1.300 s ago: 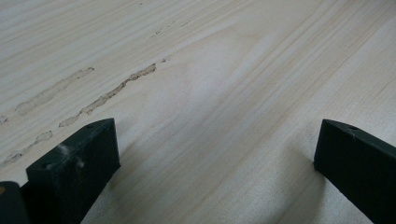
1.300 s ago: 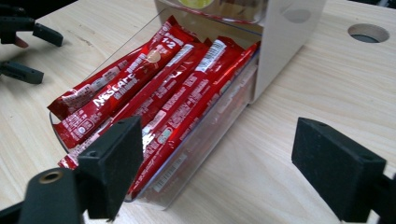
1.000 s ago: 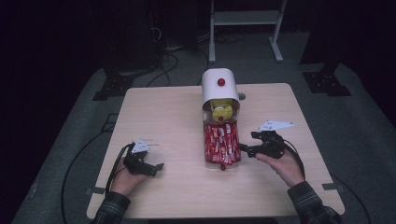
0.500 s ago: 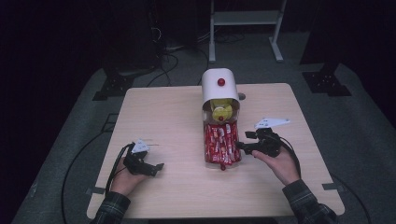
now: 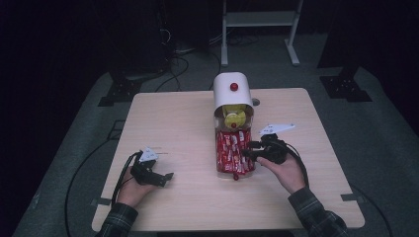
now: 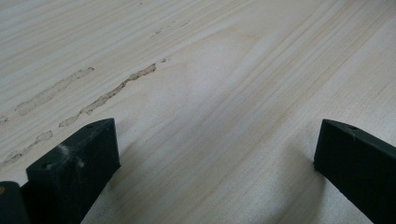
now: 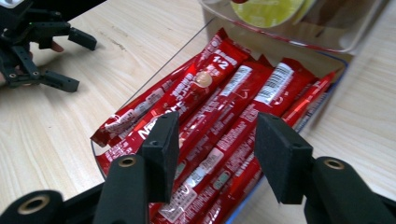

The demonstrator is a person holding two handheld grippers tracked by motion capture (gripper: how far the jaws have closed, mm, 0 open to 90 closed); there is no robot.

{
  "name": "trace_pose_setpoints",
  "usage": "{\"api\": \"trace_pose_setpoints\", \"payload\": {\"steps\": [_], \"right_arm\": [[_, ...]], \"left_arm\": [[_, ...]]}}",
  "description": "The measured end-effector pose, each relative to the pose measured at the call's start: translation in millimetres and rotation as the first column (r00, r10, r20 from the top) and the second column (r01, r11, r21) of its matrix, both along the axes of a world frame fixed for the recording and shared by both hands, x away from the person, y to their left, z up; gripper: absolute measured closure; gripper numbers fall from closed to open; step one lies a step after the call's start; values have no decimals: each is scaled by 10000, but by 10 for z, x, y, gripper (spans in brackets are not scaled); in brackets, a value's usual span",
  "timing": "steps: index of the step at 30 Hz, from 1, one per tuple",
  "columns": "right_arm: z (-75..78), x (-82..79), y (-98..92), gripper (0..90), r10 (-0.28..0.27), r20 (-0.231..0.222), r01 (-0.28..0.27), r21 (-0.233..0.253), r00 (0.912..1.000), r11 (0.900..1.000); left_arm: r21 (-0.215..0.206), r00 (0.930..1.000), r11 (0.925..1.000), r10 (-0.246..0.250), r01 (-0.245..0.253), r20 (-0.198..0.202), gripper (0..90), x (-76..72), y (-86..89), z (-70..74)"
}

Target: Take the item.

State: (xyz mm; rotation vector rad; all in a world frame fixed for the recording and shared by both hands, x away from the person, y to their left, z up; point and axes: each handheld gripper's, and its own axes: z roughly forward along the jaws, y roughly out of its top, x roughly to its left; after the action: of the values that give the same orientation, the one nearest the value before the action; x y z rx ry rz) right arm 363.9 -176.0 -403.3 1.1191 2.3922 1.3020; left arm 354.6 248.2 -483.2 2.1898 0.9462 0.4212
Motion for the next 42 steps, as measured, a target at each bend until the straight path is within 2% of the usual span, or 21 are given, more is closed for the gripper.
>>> {"api": "trace_pose_setpoints", "payload": {"steps": [2,9,15,20,23,33,37,42], "right_arm": [[-2,3,27,526,82,61,-82,-59,9999,9999],[-27,17,111,555,260,-155,-261,-90,9995,9996],[-46,9,164,609,359,-14,-360,-287,9994,9989],[-92,27,190,649,410,-232,-419,-401,9989,9983],[-111,26,197,688,446,-207,-454,-379,9988,9982],[-130,10,220,668,183,-341,-204,-634,9993,9978],[-135,16,207,722,170,-480,-199,-603,9987,9980],[-148,30,174,836,141,-566,-179,-672,9983,9976]], "left_arm": [[1,10000,10000,-1,1,0,0,0,0,0],[2,10000,10000,-2,2,0,0,0,0,0],[2,10000,10000,0,0,0,0,0,0,0],[1,10000,10000,1,-1,-3,0,0,0,0],[6,10000,10000,-1,1,-11,0,-1,0,1],[1,10000,10000,2,-2,-6,0,-1,0,1],[2,10000,10000,1,-1,-5,0,0,0,1],[2,10000,10000,1,-1,-6,0,0,0,1]]}}
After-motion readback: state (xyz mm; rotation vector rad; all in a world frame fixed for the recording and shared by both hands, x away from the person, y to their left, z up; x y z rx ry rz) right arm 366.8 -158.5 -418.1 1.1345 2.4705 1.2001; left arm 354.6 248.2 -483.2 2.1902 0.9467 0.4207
